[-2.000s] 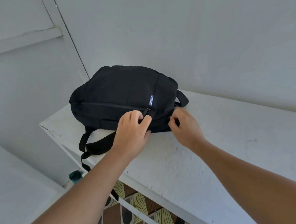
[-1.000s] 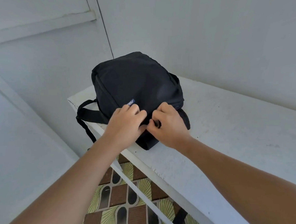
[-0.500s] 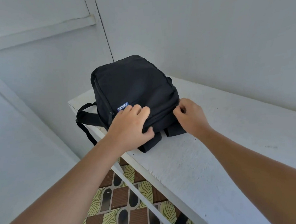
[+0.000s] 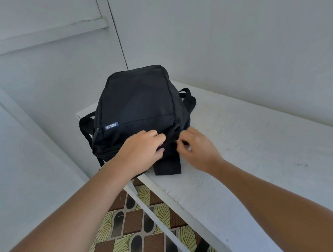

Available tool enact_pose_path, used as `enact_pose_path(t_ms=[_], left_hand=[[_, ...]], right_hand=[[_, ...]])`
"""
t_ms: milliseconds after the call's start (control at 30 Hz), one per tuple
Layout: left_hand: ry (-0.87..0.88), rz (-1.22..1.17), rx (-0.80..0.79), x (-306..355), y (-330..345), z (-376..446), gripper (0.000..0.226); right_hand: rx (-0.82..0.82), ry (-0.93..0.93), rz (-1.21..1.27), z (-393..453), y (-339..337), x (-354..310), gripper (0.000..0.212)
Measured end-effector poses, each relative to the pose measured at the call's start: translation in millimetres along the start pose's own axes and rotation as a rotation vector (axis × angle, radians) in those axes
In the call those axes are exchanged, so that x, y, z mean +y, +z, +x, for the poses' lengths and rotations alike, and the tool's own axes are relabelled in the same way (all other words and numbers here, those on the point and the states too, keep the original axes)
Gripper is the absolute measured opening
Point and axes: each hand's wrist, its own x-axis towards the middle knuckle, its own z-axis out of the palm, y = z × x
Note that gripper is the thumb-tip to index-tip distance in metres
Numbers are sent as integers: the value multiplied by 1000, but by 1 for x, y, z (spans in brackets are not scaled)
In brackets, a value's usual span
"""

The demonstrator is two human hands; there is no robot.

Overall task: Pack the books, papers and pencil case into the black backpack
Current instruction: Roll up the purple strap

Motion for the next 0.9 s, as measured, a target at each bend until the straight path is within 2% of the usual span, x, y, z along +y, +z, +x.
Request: enact_pose_path(t_ms=[100,167,300,433,533,633,733,800,900], left_hand=[[-8,30,-50,5,-11,-2,21],[-6,56,-93,12,-25,8,25],[-14,55,72,38,-33,40,37],[-120,119,-67,44,-10,59,21],[-105,132,-94,43,4,54,12],[-109,106,-86,45,3,54,12],[-139,40,-88,42,-4,66,18],[-124,40,-109,41,-3,69,17],[-90,27,-127,41,0,65,18]], right_hand=[[65,85,-91,9,-21,17,18],[92,119,-87,16,-22,17,19],[83,126,7,18,-12,4,24],[49,110,-25,12,-12,13,23],[36,131,-135,15,-14,24,24],[104,227,-82,36,-15,31,24],[114,238,21,59,-12,26,20],[84,213,-25,65,-10,29,19],[103,288,-59,81,-11,41,21]])
